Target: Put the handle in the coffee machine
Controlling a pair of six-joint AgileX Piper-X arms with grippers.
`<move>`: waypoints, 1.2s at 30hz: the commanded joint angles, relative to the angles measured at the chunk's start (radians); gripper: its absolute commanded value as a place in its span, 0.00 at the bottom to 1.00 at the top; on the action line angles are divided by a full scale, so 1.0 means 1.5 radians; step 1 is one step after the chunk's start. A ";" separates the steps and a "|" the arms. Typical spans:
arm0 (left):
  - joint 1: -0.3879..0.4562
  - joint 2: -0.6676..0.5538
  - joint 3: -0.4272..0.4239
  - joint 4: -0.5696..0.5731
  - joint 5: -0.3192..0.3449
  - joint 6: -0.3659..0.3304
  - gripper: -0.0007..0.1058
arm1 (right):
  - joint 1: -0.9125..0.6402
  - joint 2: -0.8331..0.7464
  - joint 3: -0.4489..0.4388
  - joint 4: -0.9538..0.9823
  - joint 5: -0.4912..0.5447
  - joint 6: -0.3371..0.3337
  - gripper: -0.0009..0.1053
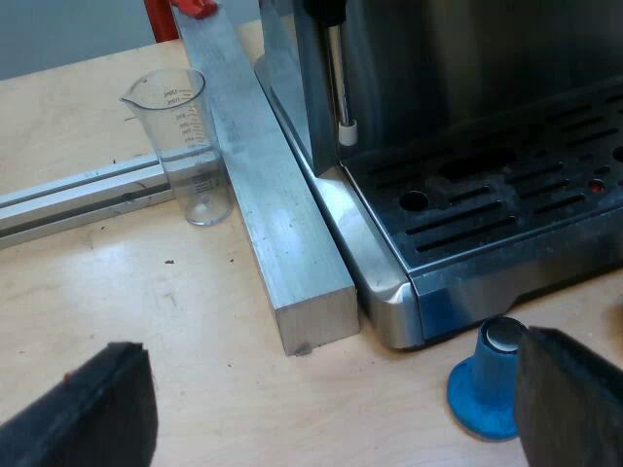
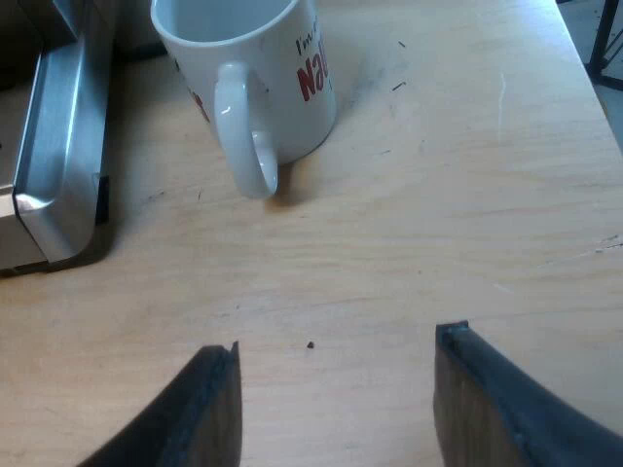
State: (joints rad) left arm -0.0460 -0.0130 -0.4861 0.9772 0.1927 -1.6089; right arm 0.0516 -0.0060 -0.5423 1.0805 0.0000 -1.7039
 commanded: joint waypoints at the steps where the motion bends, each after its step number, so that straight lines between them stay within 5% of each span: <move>1: 0.002 -0.090 0.000 -0.010 0.001 -0.006 0.72 | -0.002 -0.030 -0.005 -0.004 0.000 0.001 0.45; 17: 0.002 -0.090 0.000 -0.012 0.012 -0.006 0.72 | -0.002 -0.030 -0.005 -0.004 0.000 0.001 0.45; 25: -0.003 -0.086 -0.006 -0.009 0.040 0.013 0.48 | -0.002 -0.030 -0.027 0.014 0.000 -0.003 0.45; 36: -0.019 0.004 -0.044 -0.008 0.121 0.015 0.58 | -0.002 0.046 -0.130 0.138 -0.038 -0.071 0.45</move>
State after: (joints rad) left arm -0.0702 -0.0036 -0.5447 0.9728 0.3551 -1.5880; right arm 0.0516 0.0565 -0.7173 1.2709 -0.0406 -1.7909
